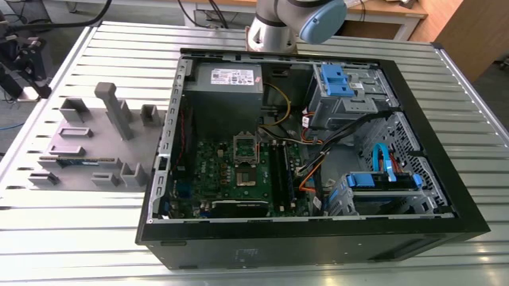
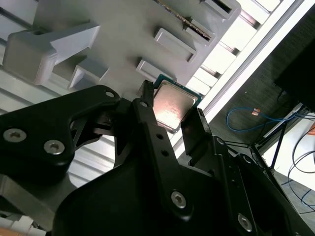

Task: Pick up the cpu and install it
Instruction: 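Pick up the cpu and move it towards the insertion slot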

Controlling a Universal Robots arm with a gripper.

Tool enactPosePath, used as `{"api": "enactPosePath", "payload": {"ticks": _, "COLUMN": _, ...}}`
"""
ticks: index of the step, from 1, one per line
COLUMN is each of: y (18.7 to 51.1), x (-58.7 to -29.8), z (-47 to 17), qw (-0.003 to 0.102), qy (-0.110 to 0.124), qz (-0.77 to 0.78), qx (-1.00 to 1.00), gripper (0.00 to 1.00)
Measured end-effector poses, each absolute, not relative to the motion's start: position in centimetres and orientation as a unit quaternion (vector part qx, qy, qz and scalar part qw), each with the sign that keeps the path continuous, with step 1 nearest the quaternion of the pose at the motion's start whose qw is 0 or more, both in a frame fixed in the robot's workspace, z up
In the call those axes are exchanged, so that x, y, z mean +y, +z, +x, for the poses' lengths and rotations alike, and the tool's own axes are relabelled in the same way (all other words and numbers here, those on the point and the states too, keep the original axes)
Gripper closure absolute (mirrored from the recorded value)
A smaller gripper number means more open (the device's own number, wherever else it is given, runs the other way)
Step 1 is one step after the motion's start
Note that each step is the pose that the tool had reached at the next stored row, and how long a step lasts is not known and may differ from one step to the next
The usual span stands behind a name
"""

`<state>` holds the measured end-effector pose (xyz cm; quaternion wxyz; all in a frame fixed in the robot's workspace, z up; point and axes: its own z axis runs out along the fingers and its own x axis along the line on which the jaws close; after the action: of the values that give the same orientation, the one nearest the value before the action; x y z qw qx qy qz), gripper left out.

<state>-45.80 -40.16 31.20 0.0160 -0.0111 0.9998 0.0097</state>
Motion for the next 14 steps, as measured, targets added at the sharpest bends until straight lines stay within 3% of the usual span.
{"api": "enactPosePath", "payload": {"ticks": 14, "y": 31.76, "x": -40.13, "z": -45.80, "qw": 0.016, "qy": 0.009, "qz": -0.011, "qx": 1.000, "gripper": 0.53}}
